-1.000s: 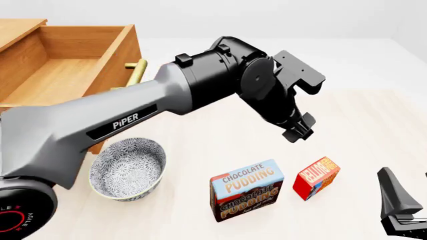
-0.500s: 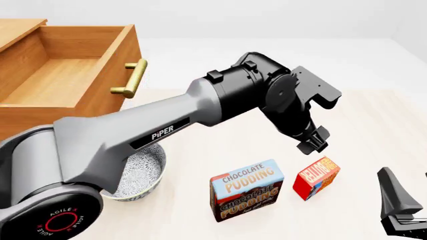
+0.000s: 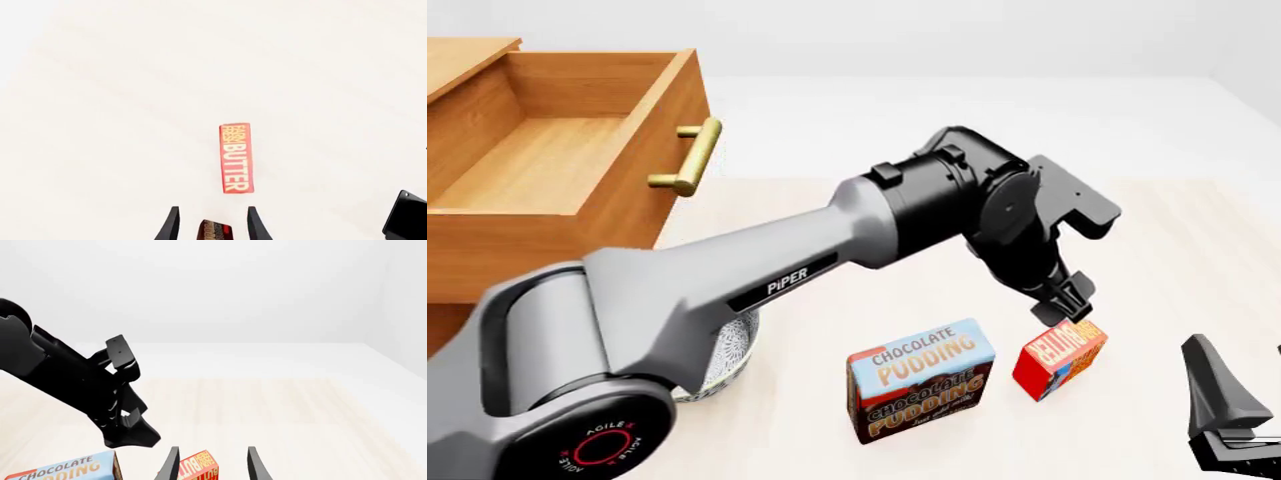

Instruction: Put the butter at the back in the top drawer of the cabinet and close it.

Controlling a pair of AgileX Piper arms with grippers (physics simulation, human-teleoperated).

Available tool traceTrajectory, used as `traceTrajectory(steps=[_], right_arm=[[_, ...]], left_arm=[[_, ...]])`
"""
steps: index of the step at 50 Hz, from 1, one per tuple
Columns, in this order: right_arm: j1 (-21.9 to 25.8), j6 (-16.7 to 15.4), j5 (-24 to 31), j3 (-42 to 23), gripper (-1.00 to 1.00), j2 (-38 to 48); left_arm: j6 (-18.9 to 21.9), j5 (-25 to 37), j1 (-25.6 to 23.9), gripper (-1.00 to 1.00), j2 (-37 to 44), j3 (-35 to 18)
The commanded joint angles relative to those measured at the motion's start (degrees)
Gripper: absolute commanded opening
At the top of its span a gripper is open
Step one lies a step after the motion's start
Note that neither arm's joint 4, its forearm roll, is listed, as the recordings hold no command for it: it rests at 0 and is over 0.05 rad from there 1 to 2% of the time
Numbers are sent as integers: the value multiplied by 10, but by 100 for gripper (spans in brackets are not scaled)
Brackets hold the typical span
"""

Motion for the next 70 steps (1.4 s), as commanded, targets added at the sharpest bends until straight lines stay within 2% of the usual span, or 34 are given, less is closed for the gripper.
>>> traceTrajectory(steps=[1,54,70], right_arm=[[0,0,0,0,100,0],[0,0,0,0,100,0],[0,0,0,0,100,0]], left_arm=[[0,2,-1,100,10,-7],[-25,33,-19,100,86,-99],[-32,30,-17,100,94,-100]])
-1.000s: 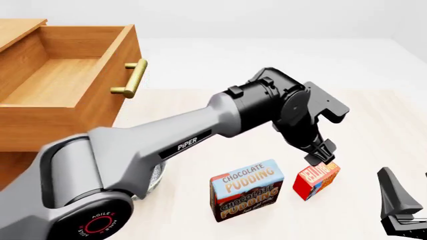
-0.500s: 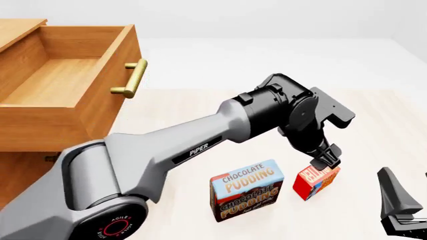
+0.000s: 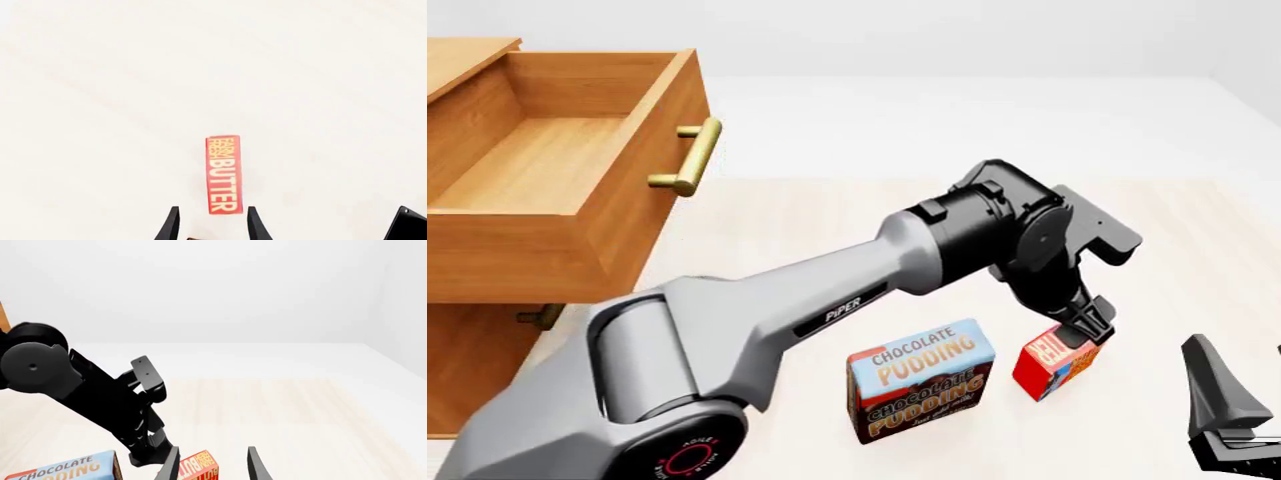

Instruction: Put the butter at the back in the top drawer of the cabinet and close it.

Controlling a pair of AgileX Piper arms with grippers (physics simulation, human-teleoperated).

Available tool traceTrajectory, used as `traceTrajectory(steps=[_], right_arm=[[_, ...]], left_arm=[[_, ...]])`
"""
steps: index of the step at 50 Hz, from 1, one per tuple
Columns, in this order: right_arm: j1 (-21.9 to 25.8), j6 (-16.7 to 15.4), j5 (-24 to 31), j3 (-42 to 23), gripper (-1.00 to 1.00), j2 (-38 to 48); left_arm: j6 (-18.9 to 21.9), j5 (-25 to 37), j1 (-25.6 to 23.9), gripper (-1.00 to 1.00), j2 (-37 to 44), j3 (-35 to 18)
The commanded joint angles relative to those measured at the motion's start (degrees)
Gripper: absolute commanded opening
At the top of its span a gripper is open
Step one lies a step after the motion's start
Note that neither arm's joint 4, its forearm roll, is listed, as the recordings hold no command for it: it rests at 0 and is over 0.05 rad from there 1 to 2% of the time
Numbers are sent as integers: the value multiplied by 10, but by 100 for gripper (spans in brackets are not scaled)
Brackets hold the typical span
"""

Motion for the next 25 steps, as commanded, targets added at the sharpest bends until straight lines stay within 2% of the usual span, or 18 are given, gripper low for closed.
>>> traceTrajectory(steps=[1,10,25], right_arm=[[0,0,0,0,100,0],[0,0,0,0,100,0],[0,0,0,0,100,0]], left_arm=[[-6,-1,0,100,8,-5],[-7,-4,2,100,10,-6],[-15,15,-5,100,42,-52]])
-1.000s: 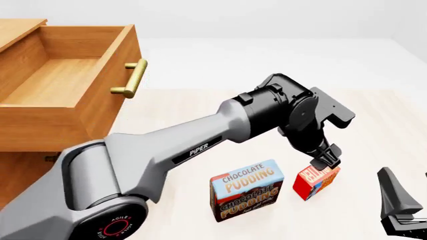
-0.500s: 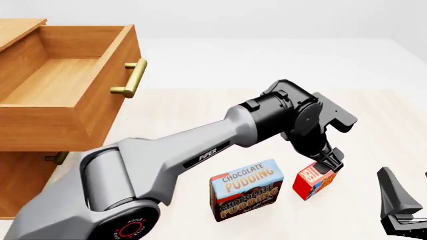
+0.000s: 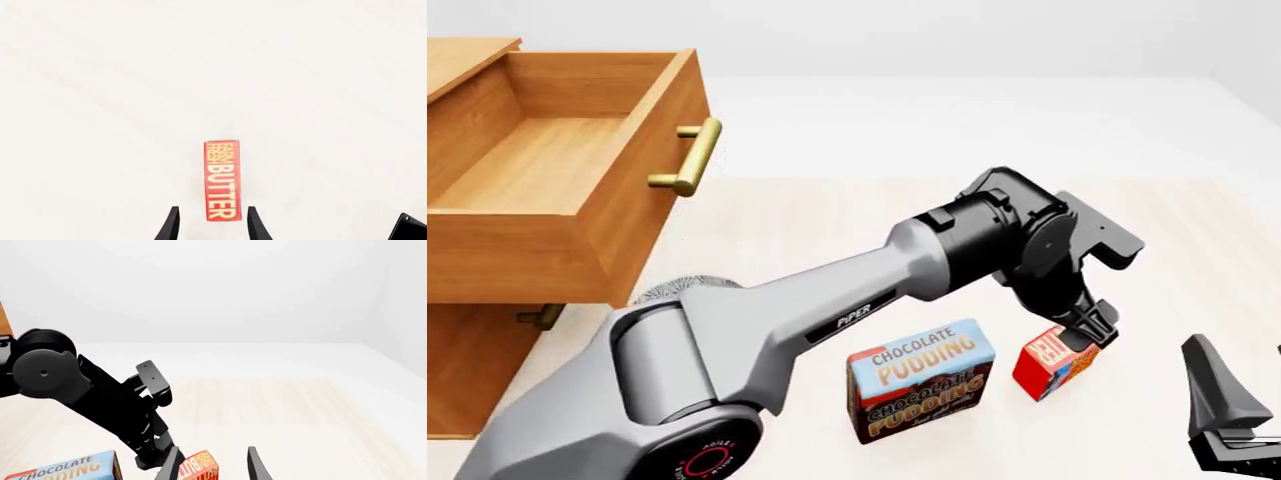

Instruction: Put the butter at the back in the top drawer of the cabinet and close it.

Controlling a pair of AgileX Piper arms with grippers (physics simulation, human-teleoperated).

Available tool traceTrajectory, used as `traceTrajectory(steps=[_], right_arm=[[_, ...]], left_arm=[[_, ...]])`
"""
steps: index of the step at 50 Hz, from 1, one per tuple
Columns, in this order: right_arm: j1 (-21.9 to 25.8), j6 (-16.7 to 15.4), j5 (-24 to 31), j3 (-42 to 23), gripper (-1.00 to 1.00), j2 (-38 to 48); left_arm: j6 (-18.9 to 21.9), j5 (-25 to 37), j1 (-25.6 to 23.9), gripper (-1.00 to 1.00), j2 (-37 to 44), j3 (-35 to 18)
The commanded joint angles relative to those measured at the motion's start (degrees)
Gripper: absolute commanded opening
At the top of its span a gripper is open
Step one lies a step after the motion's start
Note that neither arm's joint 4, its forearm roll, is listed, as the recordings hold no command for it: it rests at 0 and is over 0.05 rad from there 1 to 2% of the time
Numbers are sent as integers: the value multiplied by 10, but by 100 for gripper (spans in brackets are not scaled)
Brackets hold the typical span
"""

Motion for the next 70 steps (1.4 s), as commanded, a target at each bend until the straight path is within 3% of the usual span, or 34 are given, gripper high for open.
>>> traceTrajectory(steps=[1,12,37,70], right_arm=[[0,0,0,0,100,0],[0,0,0,0,100,0],[0,0,0,0,100,0],[0,0,0,0,100,0]], left_arm=[[-7,12,-4,100,22,-30],[-16,32,-16,100,50,-76],[-33,30,-23,100,69,-86],[-39,3,-17,100,56,-49]])
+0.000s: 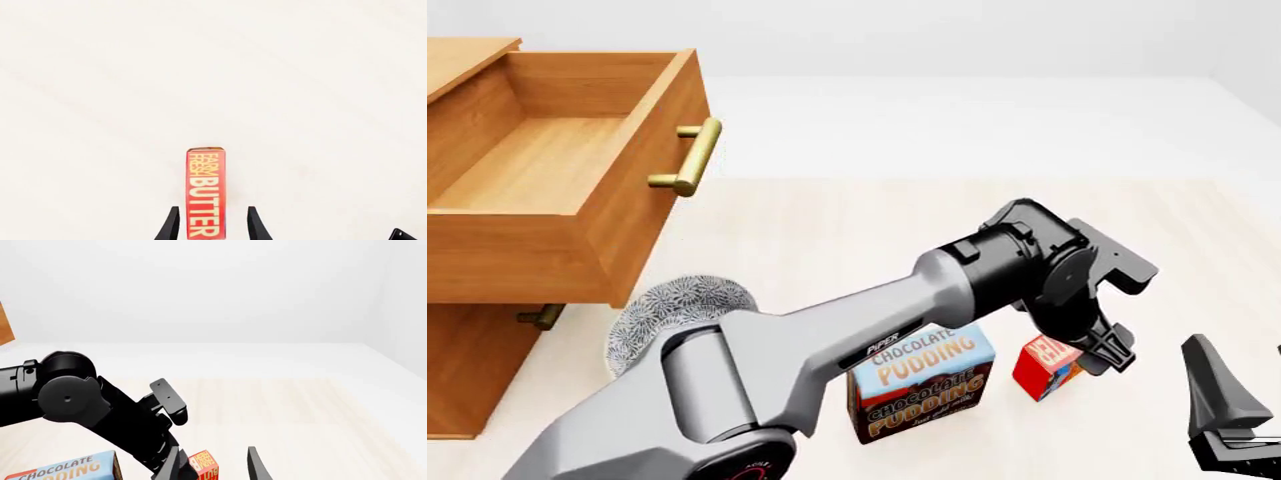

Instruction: Put the butter at the back in the top drawer of the cabinet and close it.

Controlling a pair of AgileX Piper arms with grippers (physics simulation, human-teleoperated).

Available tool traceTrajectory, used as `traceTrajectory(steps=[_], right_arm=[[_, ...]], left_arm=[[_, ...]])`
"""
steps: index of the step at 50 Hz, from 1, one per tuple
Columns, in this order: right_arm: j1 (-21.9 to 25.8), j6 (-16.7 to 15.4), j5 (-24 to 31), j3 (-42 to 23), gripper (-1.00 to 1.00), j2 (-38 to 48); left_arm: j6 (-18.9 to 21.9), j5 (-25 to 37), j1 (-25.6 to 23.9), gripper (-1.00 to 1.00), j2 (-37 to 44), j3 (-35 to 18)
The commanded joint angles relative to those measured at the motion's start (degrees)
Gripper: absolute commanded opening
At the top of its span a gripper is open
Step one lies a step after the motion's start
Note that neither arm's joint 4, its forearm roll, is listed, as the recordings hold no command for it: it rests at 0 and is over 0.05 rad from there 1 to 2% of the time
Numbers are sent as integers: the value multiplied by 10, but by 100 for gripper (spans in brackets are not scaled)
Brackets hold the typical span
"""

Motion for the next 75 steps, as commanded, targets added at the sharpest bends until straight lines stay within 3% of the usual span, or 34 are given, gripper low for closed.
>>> traceTrajectory(steps=[1,19,47,75], right_arm=[[0,0,0,0,100,0],[0,0,0,0,100,0],[0,0,0,0,100,0],[0,0,0,0,100,0]], left_arm=[[-2,-4,1,100,-1,5],[4,-28,15,100,-17,41],[-11,-14,4,100,17,2],[-19,-29,5,100,15,18]])
